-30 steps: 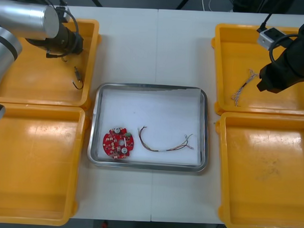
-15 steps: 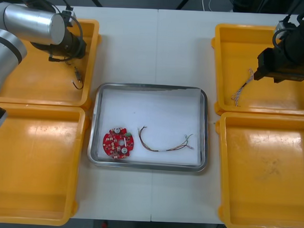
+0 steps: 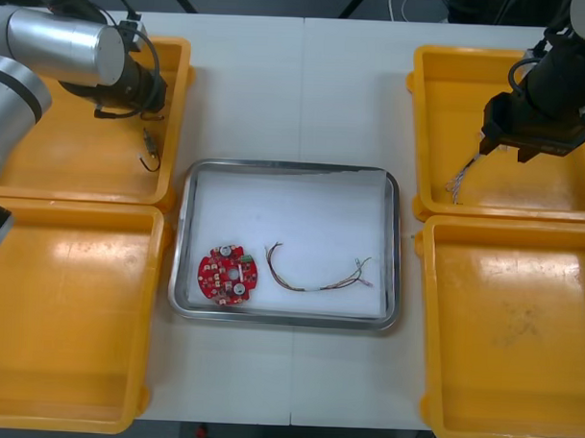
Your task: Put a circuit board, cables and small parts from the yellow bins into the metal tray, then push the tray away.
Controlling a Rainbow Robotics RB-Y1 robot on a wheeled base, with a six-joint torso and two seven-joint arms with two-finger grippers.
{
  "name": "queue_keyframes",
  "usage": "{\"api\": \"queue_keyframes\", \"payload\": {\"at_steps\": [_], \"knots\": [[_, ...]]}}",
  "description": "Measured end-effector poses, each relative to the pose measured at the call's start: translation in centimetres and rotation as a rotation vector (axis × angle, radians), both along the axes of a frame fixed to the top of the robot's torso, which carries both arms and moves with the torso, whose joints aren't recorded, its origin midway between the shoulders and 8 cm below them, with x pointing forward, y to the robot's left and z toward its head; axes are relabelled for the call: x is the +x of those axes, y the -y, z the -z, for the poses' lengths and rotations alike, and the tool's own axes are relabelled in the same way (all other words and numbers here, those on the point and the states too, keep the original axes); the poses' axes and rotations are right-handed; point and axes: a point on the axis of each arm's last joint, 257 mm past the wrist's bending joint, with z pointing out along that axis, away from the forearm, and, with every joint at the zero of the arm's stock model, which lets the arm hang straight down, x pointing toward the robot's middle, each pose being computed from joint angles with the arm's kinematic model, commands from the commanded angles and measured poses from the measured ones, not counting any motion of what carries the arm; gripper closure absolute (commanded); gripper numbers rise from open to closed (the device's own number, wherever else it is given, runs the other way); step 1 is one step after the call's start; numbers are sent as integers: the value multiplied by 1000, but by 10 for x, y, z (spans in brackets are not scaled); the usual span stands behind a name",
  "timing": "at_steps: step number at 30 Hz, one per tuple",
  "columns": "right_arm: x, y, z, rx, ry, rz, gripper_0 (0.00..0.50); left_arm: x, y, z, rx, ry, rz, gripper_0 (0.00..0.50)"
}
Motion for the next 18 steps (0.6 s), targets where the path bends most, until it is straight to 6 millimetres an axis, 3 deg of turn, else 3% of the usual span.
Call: {"api": "queue_keyframes", "payload": {"at_steps": [7,14,18], "knots": [[12,-1,1,-35,20,75,0,-4,-2,1,-19,-18,-7,500],[29,-6,13,1,35,237,0,-17,-19,2,-54,-83,-49,500],[37,-5,17,6,57,277,0,-28,-31,-7,-94,-127,-76,500]]}}
